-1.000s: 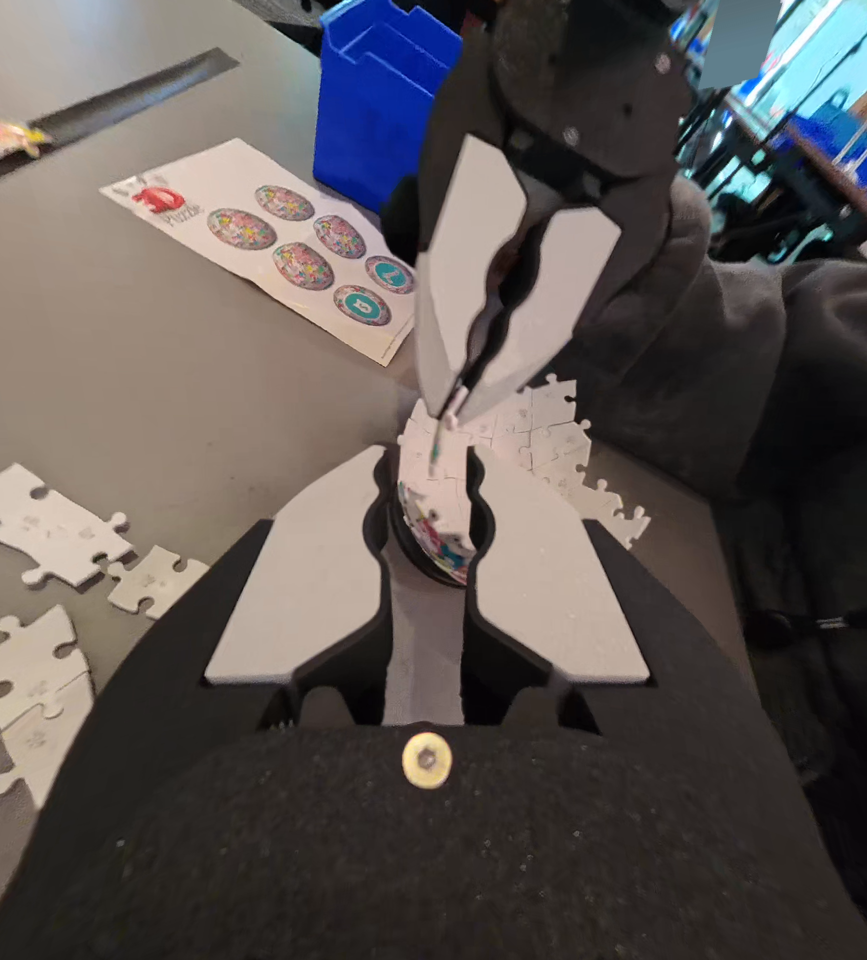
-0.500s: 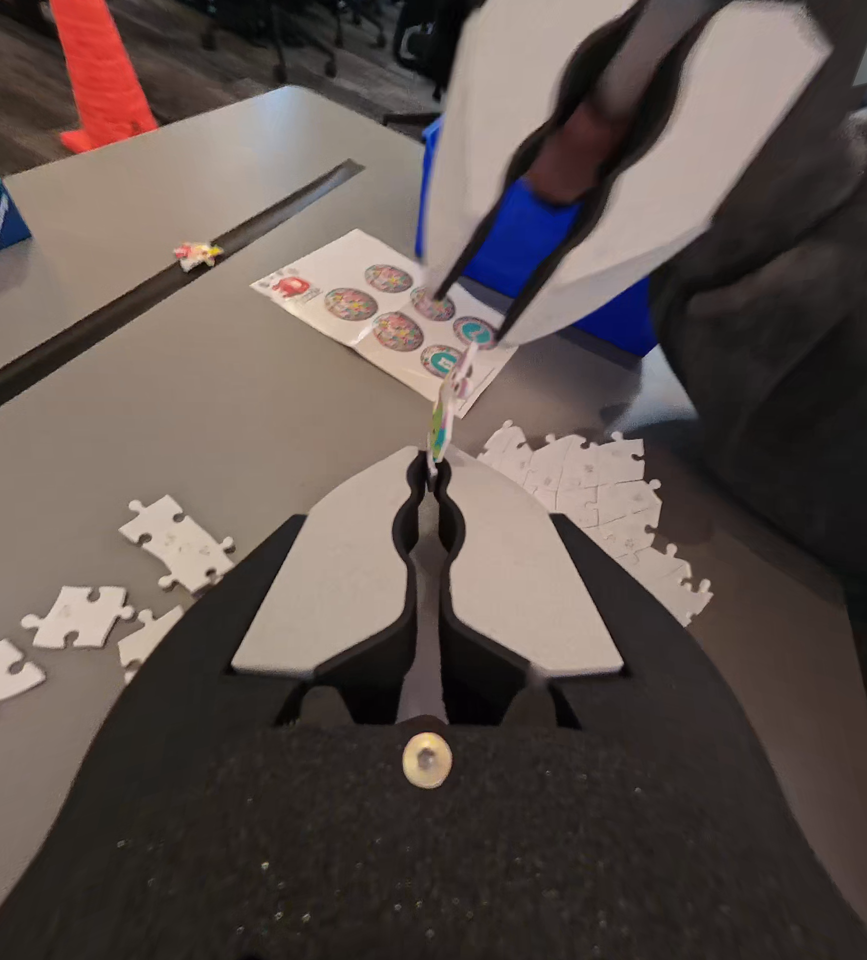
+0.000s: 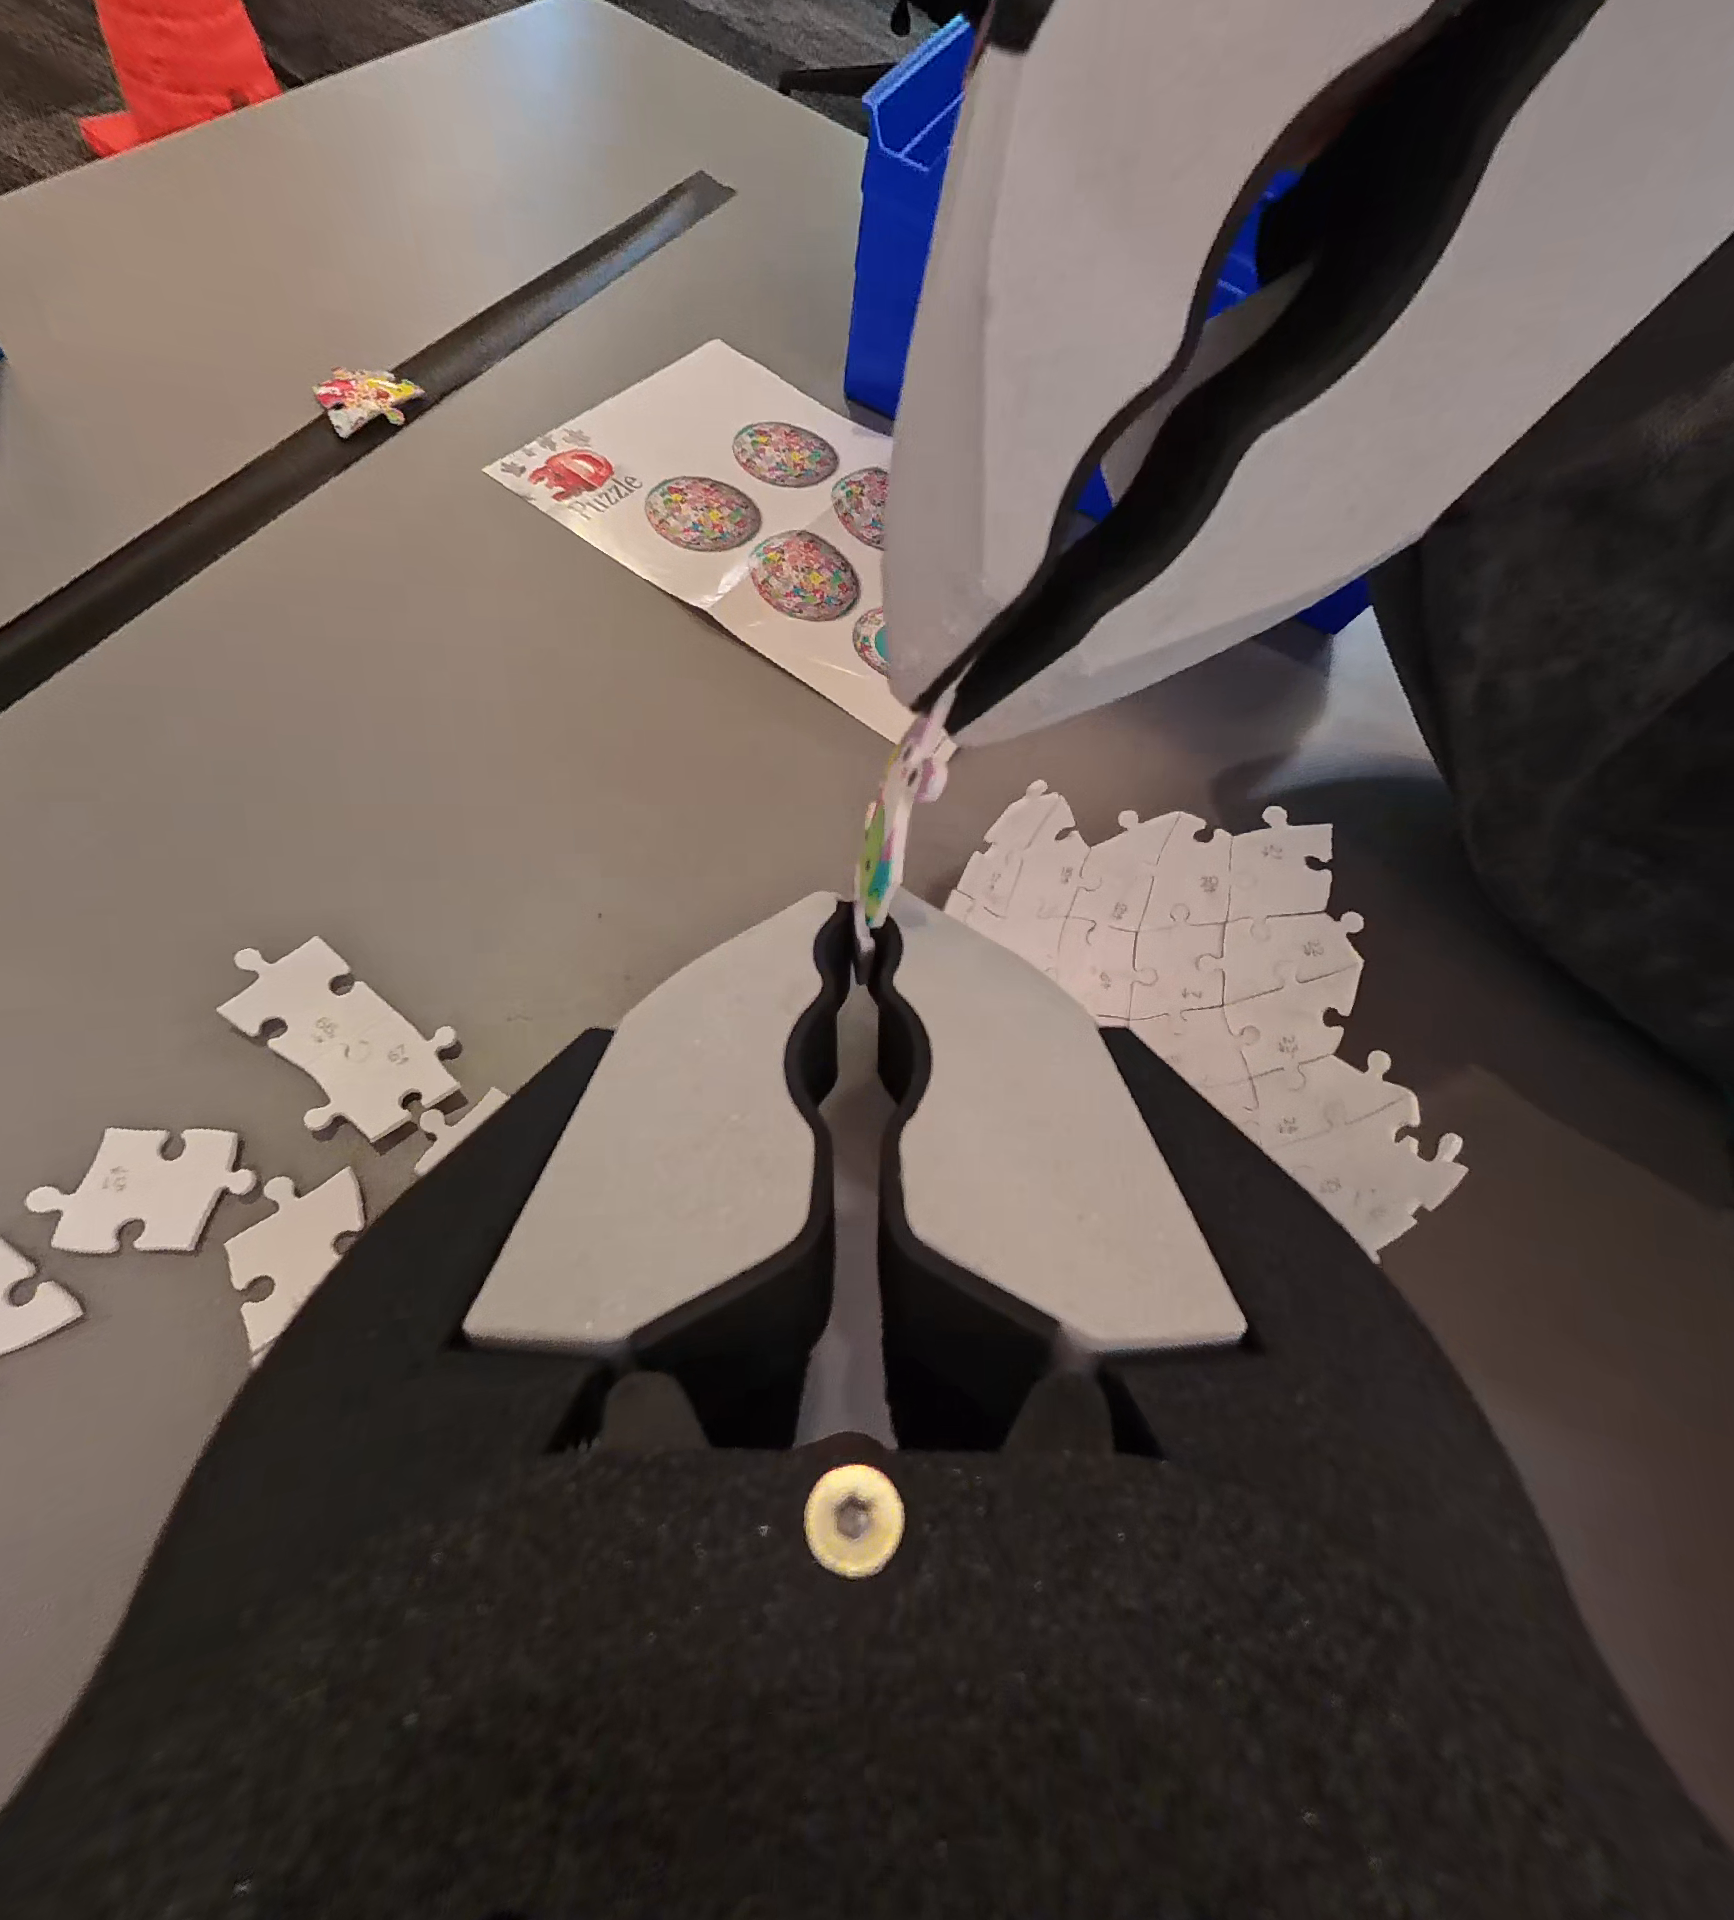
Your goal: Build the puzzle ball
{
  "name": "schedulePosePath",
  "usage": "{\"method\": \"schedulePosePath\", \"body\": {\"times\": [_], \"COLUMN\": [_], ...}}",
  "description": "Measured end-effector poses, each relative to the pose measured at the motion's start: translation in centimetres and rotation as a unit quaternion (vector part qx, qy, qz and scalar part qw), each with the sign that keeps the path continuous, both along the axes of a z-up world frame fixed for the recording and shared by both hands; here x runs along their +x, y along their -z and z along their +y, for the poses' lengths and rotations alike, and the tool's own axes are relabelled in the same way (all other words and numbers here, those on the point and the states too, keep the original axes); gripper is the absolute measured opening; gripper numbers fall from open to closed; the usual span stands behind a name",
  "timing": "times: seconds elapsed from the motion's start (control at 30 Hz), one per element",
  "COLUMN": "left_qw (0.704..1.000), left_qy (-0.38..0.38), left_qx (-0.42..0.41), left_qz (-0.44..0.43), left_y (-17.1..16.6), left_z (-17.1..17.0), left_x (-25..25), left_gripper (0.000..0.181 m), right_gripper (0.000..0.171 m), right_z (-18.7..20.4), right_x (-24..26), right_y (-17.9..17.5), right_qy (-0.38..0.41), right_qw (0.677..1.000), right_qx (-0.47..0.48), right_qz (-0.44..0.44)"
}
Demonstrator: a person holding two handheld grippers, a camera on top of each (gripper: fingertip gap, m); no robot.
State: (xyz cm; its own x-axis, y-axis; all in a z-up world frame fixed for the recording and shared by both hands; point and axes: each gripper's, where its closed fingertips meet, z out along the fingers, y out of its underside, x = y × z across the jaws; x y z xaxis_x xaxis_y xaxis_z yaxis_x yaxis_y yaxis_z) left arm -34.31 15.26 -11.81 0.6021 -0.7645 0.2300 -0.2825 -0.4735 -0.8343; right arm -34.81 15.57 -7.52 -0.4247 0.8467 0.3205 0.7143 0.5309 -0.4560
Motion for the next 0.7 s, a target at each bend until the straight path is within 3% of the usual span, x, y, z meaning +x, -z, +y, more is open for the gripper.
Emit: {"method": "schedulePosePath", "body": {"times": [0.27, 0.43, 0.6, 0.7], "left_qw": [0.999, 0.996, 0.979, 0.974], "left_qy": [0.031, 0.046, -0.013, -0.022], "left_qx": [0.002, -0.045, -0.154, -0.192], "left_qz": [-0.007, -0.066, -0.134, -0.120], "left_y": [0.2, 0.2, 3.6, 5.6], "left_z": [-0.7, -1.0, 1.2, 1.3], "left_x": [0.7, 0.0, -1.3, -1.6], "left_gripper": [0.002, 0.024, 0.014, 0.001], "right_gripper": [0.002, 0.002, 0.002, 0.002], "right_z": [0.2, -0.8, -1.6, -1.0], "right_x": [1.1, 3.9, 4.6, 4.1], "right_y": [0.5, 1.7, 6.8, 7.5], "right_qy": [-0.009, -0.031, -0.035, -0.025], "right_qw": [0.999, 0.994, 0.987, 0.988], "right_qx": [-0.026, -0.074, -0.068, -0.063], "right_qz": [-0.032, -0.072, -0.144, -0.142]}}
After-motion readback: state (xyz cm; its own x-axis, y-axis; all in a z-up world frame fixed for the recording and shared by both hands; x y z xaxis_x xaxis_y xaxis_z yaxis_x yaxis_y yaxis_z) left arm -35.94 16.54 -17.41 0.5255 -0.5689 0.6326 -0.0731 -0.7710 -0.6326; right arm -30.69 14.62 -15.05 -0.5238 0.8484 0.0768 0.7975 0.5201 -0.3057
